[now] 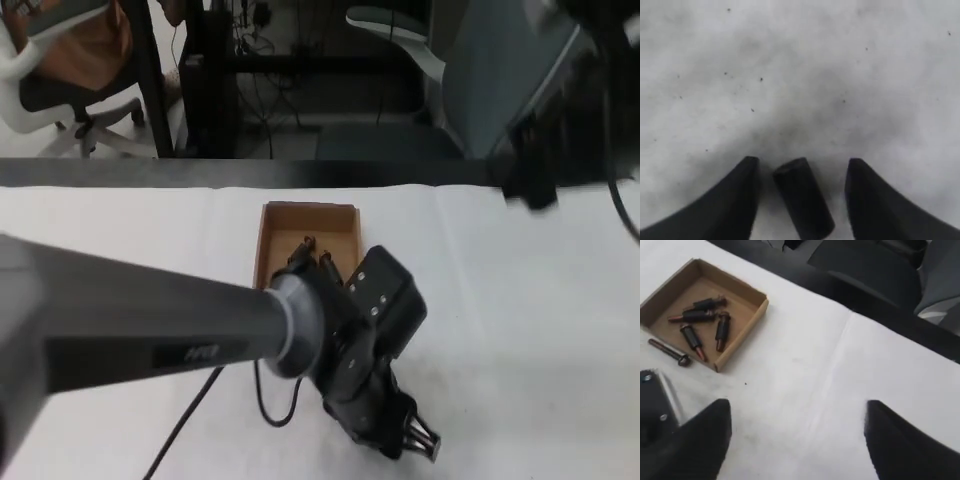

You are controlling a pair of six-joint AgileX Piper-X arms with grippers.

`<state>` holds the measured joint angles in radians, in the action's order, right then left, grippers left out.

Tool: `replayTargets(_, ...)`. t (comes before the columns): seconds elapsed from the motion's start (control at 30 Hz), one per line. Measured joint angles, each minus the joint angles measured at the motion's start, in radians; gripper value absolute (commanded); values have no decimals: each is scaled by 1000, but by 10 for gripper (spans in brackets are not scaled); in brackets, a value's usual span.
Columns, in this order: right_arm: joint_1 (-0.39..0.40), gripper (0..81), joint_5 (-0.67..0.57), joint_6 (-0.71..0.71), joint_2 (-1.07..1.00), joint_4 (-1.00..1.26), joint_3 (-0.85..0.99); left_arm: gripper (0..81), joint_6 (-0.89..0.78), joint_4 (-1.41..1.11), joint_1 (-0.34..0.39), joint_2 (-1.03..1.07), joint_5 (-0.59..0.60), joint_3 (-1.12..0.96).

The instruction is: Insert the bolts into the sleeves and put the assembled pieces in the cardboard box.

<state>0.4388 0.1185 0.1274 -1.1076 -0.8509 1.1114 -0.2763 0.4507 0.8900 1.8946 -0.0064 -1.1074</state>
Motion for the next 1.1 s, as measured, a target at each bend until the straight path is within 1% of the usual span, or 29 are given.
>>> replayTargets(0.03,0,700,-23,-5,28,18,-38,97,-2,20,0,7,-10,-14)
replayTargets(0.07,0,700,-43,-11,56,37,-77,22,-5,44,0,13,-22,-25)
replayTargets(0.1,0,700,-56,-21,78,56,-106,14,-5,65,0,15,-31,-34)
replayTargets(0.23,0,700,-112,-54,159,103,-211,18,6,119,-3,21,-32,-53)
replayTargets(0.37,0,700,-188,-49,177,145,-262,18,49,168,2,-7,-29,-44)
replayTargets(0.4,0,676,-210,-40,174,152,-269,18,59,190,7,-28,-34,-29)
replayTargets(0.43,0,610,-235,-28,166,159,-275,18,61,215,10,-48,-39,-10)
replayTargets(0.47,0,550,-257,-13,152,167,-279,18,69,235,14,-80,-46,11)
replayTargets(0.5,0,519,-279,1,136,177,-281,18,74,247,15,-122,-53,34)
replayTargets(0.53,0,515,-300,20,116,191,-282,18,76,254,14,-161,-64,52)
replayTargets(0.6,0,542,-352,49,69,239,-282,18,81,254,8,-286,-114,103)
replayTargets(0.67,0,542,-397,57,18,283,-280,18,82,250,-5,-426,-156,157)
replayTargets(0.77,6,540,-464,74,-85,314,-251,18,76,255,-47,-622,-190,257)
replayTargets(0.83,23,539,-506,113,-163,321,-227,18,69,261,-88,-752,-198,334)
replayTargets(0.9,53,539,-523,188,-254,314,-197,18,54,269,-132,-862,-200,400)
replayTargets(1.0,99,539,-519,308,-387,298,-149,18,45,277,-204,-1037,-201,457)
replayTargets(1.1,134,539,-471,414,-498,288,-97,18,45,279,-276,-1173,-201,470)
